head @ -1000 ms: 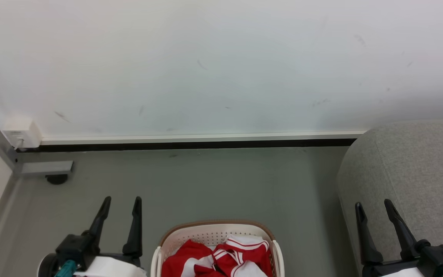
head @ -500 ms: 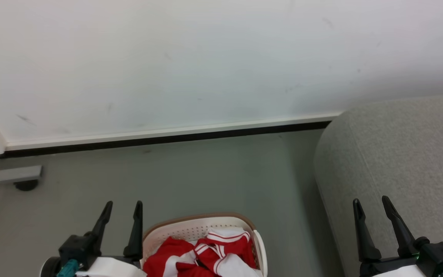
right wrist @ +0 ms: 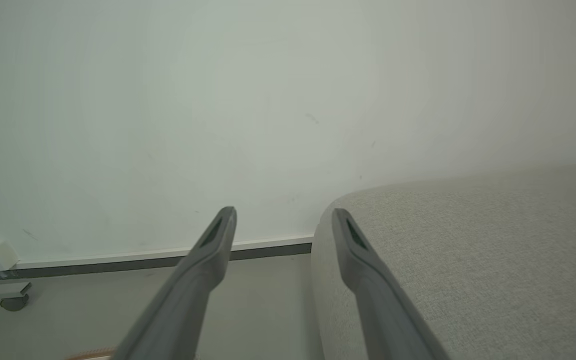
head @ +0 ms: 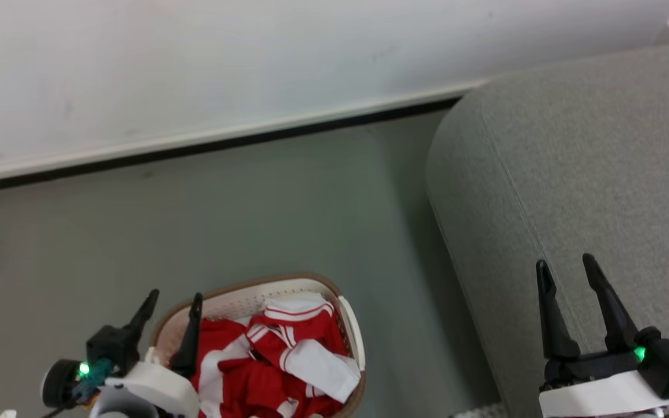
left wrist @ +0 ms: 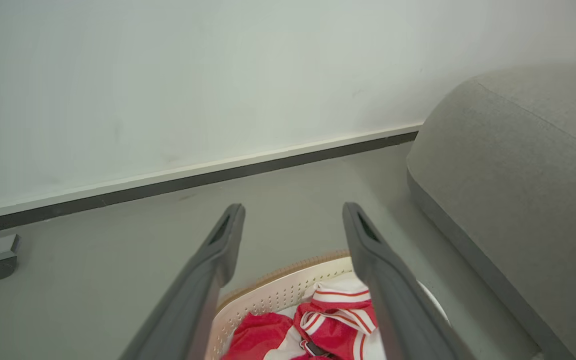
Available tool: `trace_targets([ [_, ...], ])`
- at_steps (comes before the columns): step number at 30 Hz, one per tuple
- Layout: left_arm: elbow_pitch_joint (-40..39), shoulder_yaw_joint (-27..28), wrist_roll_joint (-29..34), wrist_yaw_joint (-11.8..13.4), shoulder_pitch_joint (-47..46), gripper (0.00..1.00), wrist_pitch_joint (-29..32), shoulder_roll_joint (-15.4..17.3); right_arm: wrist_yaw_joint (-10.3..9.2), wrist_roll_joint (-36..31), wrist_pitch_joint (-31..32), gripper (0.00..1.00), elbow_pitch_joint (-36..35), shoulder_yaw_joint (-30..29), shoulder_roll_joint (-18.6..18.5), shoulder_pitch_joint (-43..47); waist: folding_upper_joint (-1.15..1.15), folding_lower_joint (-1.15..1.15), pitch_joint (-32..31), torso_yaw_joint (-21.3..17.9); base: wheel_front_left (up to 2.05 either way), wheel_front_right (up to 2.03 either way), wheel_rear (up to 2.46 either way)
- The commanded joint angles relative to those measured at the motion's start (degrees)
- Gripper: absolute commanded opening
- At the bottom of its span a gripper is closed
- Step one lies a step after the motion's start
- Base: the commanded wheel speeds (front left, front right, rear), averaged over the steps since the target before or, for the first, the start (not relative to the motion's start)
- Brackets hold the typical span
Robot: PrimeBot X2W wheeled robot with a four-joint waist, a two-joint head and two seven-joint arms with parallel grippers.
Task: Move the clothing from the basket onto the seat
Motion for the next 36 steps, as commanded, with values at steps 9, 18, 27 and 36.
trace_targets([
  [9, 13.9, -6.4, 4.5, -0.6, -9.5, 1.0, 0.0, 7.9, -0.12, 2.1, 0.0, 1.0, -3.8, -0.1, -0.1, -5.0, 0.0, -0.01, 12.7, -6.7, 0.0, 0.0, 0.0],
  [18, 30.5, -16.3, 6.1, -0.6, -18.6, 1.0, 0.0, 11.8, -0.12, 4.5, 0.0, 1.0, -6.3, 0.6, -0.1, -8.0, 0.0, -0.01, 19.6, -10.2, 0.0, 0.0, 0.0],
  [27, 43.0, -25.6, 10.5, -0.6, -28.3, 1.0, 3.5, 16.4, -0.12, 9.2, 0.0, 1.0, -9.1, 2.2, -0.1, -10.5, 0.0, -0.01, 26.6, -13.8, 0.0, 0.0, 0.0],
  [36, 47.2, -29.4, 13.4, -0.5, -33.4, 1.0, 7.0, 19.3, -0.12, 12.6, 0.0, 1.0, -13.3, 3.3, -0.1, -11.6, 0.0, -0.01, 32.0, -16.9, 0.0, 0.0, 0.0],
])
